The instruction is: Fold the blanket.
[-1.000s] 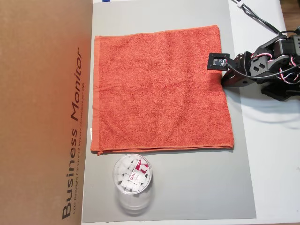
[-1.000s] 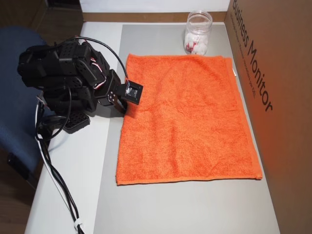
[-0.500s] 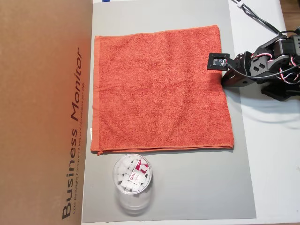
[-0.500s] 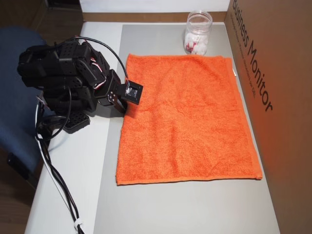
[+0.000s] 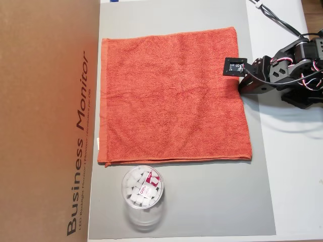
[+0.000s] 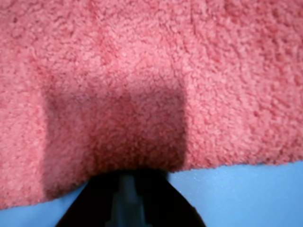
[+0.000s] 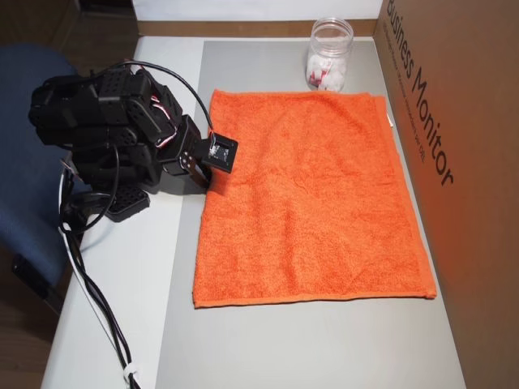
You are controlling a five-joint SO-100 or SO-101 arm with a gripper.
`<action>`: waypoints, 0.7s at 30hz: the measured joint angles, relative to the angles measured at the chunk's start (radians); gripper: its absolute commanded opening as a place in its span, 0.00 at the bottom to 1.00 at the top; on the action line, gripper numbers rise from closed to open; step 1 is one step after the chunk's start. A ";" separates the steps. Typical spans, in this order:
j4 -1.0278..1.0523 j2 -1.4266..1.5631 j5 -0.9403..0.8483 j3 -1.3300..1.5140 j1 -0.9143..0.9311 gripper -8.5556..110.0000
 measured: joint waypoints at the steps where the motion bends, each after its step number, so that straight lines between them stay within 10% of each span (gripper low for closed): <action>1: -0.002 -0.002 0.000 0.000 0.000 0.09; 21: -0.002 -0.400 -0.002 -0.273 -0.002 0.09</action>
